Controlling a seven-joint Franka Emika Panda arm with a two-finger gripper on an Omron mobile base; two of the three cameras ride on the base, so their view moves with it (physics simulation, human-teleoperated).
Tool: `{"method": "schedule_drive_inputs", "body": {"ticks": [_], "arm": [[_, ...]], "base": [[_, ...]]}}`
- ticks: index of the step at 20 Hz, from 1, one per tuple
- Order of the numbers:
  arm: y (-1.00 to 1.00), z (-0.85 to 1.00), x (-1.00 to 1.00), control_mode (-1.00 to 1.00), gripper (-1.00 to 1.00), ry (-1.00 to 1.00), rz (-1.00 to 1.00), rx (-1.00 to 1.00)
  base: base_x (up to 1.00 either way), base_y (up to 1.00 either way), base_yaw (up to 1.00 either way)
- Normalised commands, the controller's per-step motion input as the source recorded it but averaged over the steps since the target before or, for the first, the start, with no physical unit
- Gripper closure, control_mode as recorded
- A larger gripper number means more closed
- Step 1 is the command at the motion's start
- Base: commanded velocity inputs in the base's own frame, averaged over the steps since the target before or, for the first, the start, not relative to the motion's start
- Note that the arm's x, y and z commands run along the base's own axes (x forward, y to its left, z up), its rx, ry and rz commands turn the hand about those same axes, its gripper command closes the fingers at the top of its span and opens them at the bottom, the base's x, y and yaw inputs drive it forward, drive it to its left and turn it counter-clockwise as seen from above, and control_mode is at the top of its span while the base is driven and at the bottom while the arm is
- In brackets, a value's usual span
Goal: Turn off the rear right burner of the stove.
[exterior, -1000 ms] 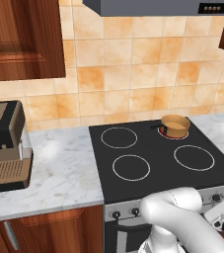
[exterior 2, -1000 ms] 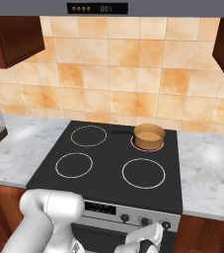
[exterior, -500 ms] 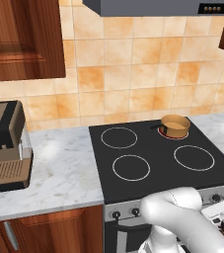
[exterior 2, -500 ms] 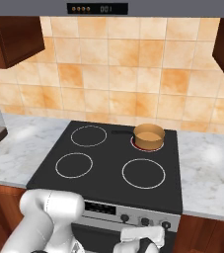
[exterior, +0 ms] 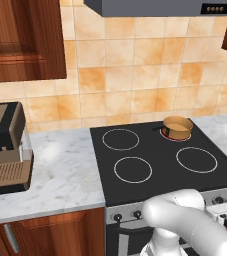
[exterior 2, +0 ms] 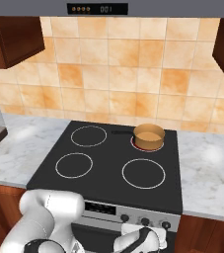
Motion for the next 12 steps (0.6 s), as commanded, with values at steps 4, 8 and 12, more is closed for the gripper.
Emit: {"method": "schedule_drive_inputs", "body": {"ticks": [4,8,12], "arm": [[0.42,0.0,0.11,-1.0,1.0,0.04,-0.06,0.51],[0.51,0.0,0.01,-1.0,1.0,0.0,-0.06,0.51],[0.49,0.0,0.0,-1.0,1.0,0.0,-0.03,0.55]], "base": [[0.0,0.0,0.0],[0.0,0.0,0.0],[0.0,0.0,0.0]]}}
